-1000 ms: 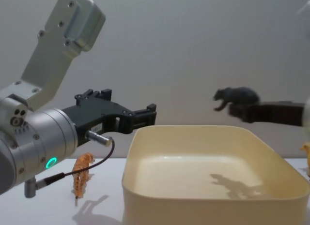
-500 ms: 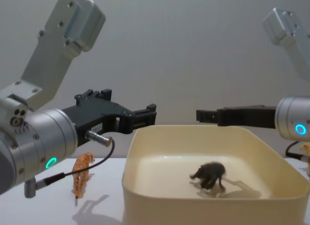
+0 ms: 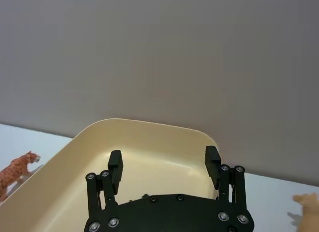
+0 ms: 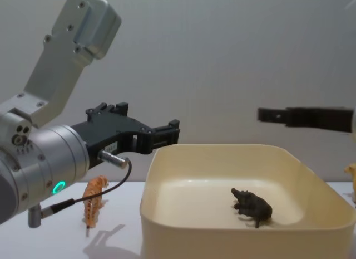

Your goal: Pick up the toy alternately with two hands and place it into the central storage box.

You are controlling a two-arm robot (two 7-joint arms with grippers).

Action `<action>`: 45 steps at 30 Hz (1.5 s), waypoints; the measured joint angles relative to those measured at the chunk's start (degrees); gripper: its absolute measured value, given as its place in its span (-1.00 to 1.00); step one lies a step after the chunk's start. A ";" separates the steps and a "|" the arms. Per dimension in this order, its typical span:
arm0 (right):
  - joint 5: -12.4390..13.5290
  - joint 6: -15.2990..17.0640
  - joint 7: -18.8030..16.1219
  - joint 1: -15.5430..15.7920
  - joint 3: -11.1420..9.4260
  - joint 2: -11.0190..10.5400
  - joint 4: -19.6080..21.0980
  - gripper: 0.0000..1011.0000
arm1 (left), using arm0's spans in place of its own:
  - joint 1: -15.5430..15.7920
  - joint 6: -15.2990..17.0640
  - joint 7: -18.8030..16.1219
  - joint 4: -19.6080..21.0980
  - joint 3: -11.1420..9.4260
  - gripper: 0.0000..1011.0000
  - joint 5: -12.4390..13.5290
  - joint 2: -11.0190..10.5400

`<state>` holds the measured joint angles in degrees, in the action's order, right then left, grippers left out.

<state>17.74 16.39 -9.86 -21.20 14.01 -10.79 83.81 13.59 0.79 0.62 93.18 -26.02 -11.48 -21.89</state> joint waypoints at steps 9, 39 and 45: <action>3.39 -0.21 6.43 3.70 -3.20 -3.04 5.23 0.98 | 0.00 0.00 0.00 0.00 0.00 0.98 0.00 0.00; 2.68 0.41 16.08 9.00 -7.29 -6.99 6.05 0.98 | 0.00 0.00 0.00 0.00 0.00 0.98 0.00 0.00; 0.49 -0.33 16.74 7.80 -6.83 -6.33 2.57 0.98 | 0.00 0.00 0.00 0.00 0.00 0.98 0.00 0.00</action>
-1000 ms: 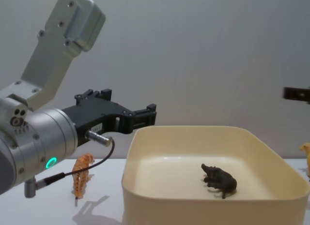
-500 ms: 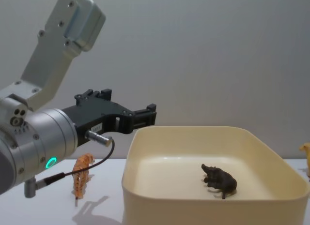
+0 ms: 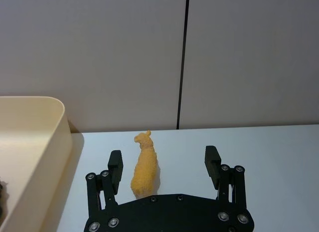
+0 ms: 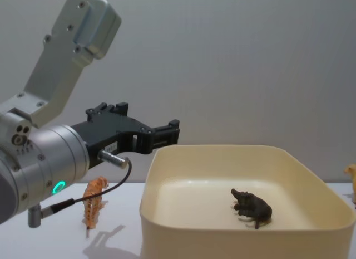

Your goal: Pick up the toy alternately with two hands and place it into the central storage box.

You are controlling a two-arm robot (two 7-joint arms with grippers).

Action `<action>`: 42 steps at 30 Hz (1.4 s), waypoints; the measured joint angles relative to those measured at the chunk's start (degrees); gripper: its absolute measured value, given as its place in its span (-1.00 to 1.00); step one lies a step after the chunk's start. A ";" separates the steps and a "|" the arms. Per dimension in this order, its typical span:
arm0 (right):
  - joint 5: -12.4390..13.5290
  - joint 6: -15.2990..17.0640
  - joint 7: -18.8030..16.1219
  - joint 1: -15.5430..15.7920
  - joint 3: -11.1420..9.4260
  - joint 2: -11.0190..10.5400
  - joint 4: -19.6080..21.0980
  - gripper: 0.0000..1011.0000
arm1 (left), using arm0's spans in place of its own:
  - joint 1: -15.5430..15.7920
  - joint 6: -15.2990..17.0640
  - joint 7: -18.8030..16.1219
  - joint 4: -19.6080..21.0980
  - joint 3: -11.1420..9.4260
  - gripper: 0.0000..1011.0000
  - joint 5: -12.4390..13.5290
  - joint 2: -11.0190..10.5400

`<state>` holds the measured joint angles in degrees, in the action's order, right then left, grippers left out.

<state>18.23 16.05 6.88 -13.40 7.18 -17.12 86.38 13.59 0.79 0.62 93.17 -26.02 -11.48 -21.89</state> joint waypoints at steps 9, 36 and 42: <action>-3.07 -1.23 0.24 -2.63 1.25 1.73 -5.81 0.98 | 0.00 0.00 0.00 0.00 0.00 0.98 0.00 0.00; -9.18 -5.96 2.10 -10.09 4.25 6.60 -21.90 0.82 | 0.00 0.00 0.00 0.00 0.00 0.98 0.00 0.00; -9.65 -6.42 2.26 -10.73 4.45 6.99 -23.29 0.55 | 0.00 0.00 0.00 0.00 0.00 0.98 0.00 0.00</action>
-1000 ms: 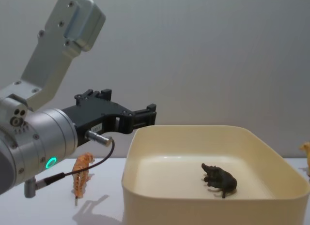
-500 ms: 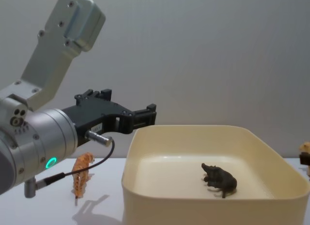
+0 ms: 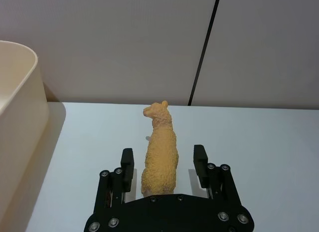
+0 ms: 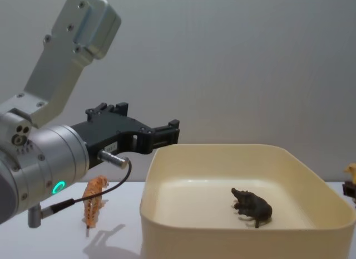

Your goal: Pick up the toy alternately with two hands and place it into the central storage box.

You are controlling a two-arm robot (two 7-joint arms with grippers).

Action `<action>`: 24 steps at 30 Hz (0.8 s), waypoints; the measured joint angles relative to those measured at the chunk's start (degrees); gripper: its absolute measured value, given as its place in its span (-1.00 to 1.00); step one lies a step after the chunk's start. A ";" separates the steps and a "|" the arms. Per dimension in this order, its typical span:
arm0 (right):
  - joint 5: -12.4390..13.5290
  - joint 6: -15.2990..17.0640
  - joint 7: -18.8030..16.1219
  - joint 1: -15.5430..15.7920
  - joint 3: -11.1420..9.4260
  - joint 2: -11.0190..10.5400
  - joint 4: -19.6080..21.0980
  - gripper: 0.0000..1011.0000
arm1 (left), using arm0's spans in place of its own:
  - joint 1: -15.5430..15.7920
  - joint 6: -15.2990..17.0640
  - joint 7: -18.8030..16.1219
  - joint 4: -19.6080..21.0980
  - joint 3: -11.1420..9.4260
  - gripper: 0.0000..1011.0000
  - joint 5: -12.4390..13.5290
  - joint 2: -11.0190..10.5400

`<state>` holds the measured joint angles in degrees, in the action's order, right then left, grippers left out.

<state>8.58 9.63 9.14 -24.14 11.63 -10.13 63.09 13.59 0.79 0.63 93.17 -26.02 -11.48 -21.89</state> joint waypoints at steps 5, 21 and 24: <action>-0.35 -0.36 0.11 -0.50 0.14 0.29 -1.01 0.17 | 0.00 0.00 0.00 0.00 0.00 0.98 0.00 0.00; -0.34 -1.55 -0.15 0.02 -0.02 0.22 -0.11 -0.29 | 0.00 0.00 0.00 0.00 0.00 0.98 0.00 0.00; 0.01 -2.07 -0.40 0.61 -0.20 0.02 1.12 -0.29 | 0.00 0.00 0.00 0.00 0.00 0.98 0.00 0.00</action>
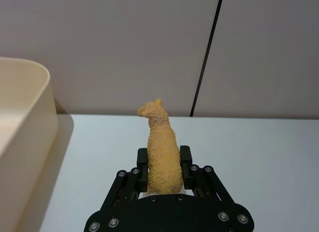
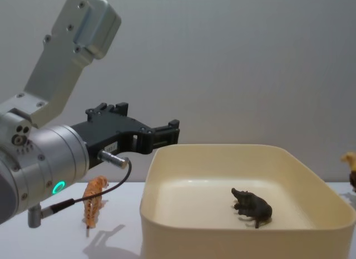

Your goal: Pick up the toy alternately with two hands and place it into the central storage box.

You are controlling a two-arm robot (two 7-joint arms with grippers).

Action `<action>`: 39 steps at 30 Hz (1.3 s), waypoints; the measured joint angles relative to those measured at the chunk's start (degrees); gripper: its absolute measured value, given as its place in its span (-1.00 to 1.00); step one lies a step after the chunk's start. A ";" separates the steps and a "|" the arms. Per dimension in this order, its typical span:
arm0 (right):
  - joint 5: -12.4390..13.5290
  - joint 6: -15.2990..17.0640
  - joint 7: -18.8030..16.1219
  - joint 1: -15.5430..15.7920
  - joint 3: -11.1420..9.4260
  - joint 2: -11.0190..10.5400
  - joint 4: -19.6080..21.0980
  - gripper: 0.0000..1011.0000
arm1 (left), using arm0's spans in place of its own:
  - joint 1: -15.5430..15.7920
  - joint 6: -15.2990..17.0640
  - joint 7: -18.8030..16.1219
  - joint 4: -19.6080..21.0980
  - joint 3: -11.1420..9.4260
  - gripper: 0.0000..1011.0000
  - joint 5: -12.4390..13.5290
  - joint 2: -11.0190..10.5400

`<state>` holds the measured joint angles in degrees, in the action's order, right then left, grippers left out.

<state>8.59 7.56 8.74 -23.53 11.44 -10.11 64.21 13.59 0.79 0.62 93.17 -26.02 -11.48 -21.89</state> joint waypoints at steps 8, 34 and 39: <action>2.21 -1.03 -1.37 2.34 -0.91 -0.95 6.94 -0.29 | 0.00 0.00 0.00 0.00 0.00 0.98 0.00 0.00; 7.55 8.70 -14.28 2.40 0.77 0.33 19.13 -0.29 | 0.00 0.00 0.00 0.00 0.00 0.98 0.00 0.00; 6.04 10.28 -16.46 0.77 2.60 2.18 17.13 -0.29 | 0.00 0.00 0.00 0.00 0.00 0.98 0.00 0.00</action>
<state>14.63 17.84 -7.72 -22.77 14.03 -7.93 81.35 13.59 0.80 0.63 93.18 -26.03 -11.48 -21.89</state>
